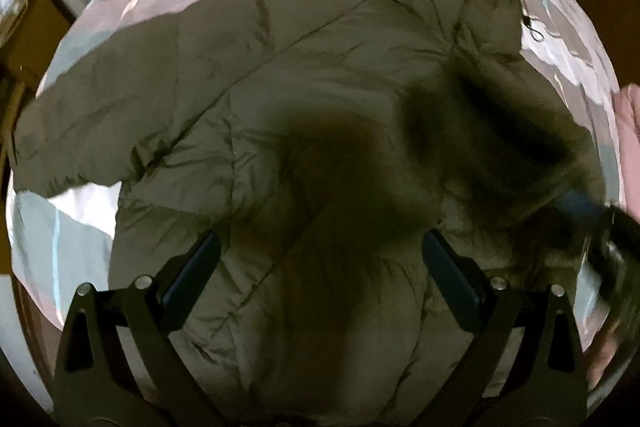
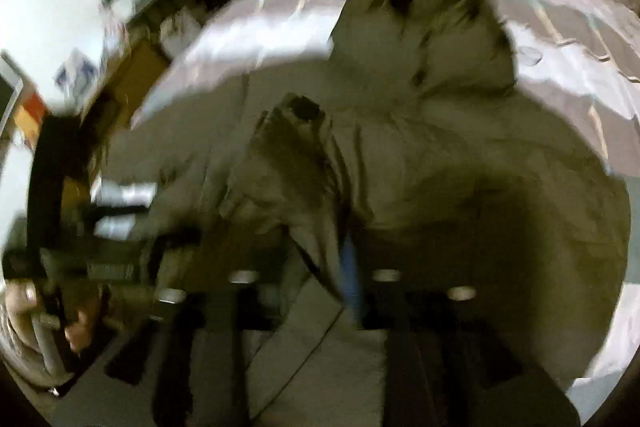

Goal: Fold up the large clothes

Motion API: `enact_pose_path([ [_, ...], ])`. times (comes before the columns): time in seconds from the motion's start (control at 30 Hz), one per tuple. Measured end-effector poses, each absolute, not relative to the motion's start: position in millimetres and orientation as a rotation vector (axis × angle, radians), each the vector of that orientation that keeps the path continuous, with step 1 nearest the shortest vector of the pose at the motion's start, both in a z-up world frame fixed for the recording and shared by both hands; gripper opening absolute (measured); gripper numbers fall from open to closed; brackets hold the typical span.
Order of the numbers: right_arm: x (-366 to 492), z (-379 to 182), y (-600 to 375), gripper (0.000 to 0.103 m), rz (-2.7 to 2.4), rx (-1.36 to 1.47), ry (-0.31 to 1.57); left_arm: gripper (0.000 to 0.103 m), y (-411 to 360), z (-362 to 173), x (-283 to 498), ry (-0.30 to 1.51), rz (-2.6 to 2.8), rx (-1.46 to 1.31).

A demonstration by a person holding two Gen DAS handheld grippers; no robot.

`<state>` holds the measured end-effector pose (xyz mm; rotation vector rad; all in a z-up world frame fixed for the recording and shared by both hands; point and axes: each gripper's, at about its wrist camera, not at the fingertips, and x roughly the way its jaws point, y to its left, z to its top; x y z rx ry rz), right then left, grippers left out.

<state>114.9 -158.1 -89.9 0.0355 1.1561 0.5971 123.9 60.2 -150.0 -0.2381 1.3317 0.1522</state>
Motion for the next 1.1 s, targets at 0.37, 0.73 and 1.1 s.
enact_pose_path([
  [0.37,112,-91,-307,0.092,0.082,0.494,1.272,0.101,36,-201,146,1.441,-0.042,-0.401],
  [0.73,124,-129,-356,0.092,-0.019,0.671,1.316,0.041,-42,-212,187,1.246,-0.179,-0.130],
  [1.1,158,-176,-322,0.054,0.115,0.565,1.304,0.065,-29,-186,200,1.095,-0.004,-0.001],
])
